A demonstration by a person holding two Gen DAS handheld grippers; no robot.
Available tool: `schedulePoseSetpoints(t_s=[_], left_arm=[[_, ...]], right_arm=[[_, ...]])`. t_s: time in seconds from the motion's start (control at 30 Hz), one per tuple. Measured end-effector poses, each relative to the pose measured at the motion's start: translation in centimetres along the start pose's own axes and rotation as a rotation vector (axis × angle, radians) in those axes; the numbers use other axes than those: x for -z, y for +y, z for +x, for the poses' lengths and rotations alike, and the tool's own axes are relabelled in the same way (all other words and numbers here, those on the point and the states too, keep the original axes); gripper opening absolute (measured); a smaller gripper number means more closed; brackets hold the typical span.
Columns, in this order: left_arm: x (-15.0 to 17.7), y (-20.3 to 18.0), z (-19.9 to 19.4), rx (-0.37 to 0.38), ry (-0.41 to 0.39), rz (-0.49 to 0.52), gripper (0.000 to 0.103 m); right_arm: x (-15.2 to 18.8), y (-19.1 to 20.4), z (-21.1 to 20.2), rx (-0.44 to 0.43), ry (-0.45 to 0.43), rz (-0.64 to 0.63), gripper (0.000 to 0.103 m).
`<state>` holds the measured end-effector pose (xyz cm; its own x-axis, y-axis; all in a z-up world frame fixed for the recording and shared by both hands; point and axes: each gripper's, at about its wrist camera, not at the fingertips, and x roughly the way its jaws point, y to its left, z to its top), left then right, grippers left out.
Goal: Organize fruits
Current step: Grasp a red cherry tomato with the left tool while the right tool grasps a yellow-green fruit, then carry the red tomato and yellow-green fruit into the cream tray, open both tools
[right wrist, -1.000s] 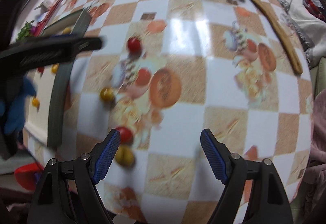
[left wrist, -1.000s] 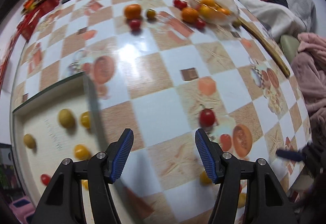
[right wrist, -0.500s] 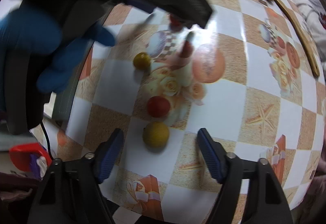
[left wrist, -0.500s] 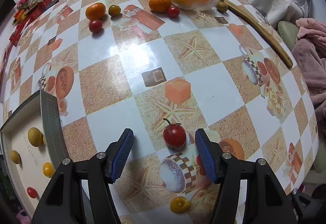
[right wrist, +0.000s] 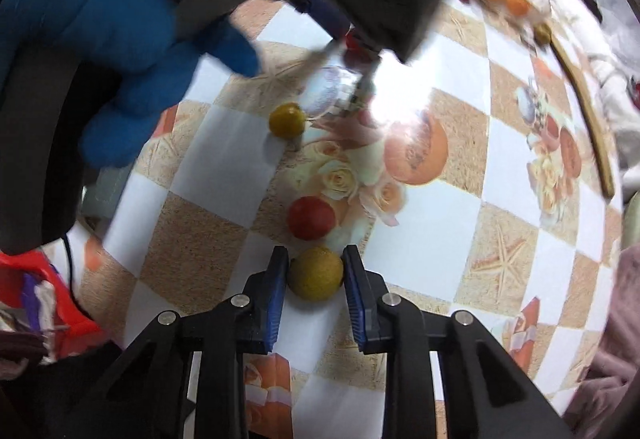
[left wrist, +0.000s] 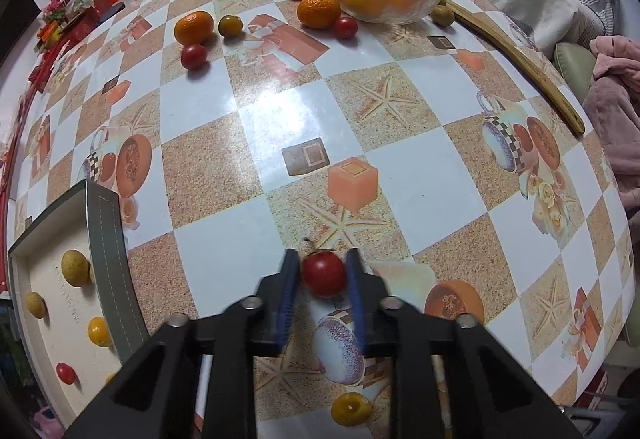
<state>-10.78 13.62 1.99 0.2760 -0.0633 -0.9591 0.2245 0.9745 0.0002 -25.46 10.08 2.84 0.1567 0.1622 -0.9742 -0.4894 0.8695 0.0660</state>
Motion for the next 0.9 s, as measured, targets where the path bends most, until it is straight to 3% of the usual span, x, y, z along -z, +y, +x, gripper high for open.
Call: schedulePoseSetpoints(t_s=[0.23, 0.47, 0.9], left_arm=[[0.6, 1.5, -2.0, 0.039, -0.038, -0.040, 0.022], [1.8, 3.8, -4.3, 0.049, -0.053, -0.097, 0.022], [7.4, 10.3, -7.7, -0.018, -0.045, -0.275, 0.022]], right_arm=[[0.2, -5.7, -1.7, -0.090, -0.016, 0.212, 0.030], [-1.1, -9.4, -2.9, -0.120, -0.045, 0.334, 0.030], [-4.9, -9.8, -3.6, -0.152, -0.063, 0.287, 0.030]])
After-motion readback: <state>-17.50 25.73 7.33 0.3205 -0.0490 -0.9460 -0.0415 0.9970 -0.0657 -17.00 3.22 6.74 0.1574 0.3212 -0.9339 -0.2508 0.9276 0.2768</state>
